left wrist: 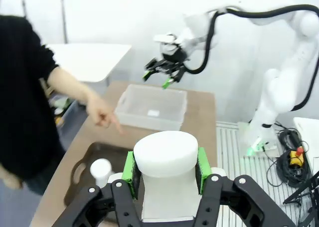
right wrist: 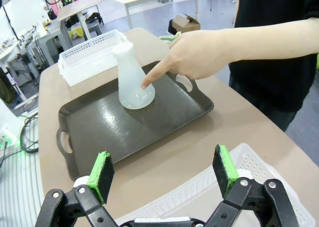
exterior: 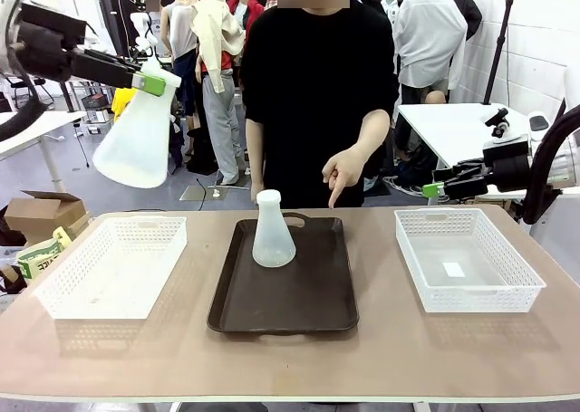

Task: Prepare the laboratory tools.
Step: Place the picked Big flask upright in the Handle tray as directed by the person.

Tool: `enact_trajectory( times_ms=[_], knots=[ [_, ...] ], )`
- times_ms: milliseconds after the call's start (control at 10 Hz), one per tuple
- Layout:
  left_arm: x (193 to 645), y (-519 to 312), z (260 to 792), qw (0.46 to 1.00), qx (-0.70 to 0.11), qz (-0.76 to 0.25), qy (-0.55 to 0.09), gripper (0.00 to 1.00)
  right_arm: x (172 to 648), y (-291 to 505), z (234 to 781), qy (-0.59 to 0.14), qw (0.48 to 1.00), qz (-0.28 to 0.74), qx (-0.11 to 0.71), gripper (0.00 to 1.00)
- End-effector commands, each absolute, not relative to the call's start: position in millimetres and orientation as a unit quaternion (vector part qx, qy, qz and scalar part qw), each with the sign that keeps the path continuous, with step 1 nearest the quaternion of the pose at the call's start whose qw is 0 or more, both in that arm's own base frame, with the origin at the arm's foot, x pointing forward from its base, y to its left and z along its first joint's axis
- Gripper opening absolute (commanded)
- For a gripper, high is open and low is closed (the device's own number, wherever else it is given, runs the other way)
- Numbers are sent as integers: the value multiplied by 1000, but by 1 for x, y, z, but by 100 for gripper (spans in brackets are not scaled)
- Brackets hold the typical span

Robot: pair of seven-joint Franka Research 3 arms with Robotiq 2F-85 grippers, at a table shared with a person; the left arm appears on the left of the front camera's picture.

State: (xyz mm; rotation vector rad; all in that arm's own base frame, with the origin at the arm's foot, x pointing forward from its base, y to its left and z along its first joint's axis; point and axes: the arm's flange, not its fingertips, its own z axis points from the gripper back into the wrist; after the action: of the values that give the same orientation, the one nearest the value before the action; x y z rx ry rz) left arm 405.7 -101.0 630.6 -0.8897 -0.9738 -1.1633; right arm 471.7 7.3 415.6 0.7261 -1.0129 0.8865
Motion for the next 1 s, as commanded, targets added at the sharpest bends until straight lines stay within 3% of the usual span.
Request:
enact_trajectory(
  times_ms=[0,400,600,900],
  knots=[
    [422,-118,602,585,-423,-518,-459,0,470,7,416,-449,726,402,330,100],
    [421,-154,574,484,-382,-585,-527,0,470,7,416,-449,726,402,330,100],
    [428,-152,567,508,-397,-569,-510,0,470,7,416,-449,726,402,330,100],
    [425,-160,575,498,-375,-589,-514,0,470,7,416,-449,726,402,330,100]
  ],
)
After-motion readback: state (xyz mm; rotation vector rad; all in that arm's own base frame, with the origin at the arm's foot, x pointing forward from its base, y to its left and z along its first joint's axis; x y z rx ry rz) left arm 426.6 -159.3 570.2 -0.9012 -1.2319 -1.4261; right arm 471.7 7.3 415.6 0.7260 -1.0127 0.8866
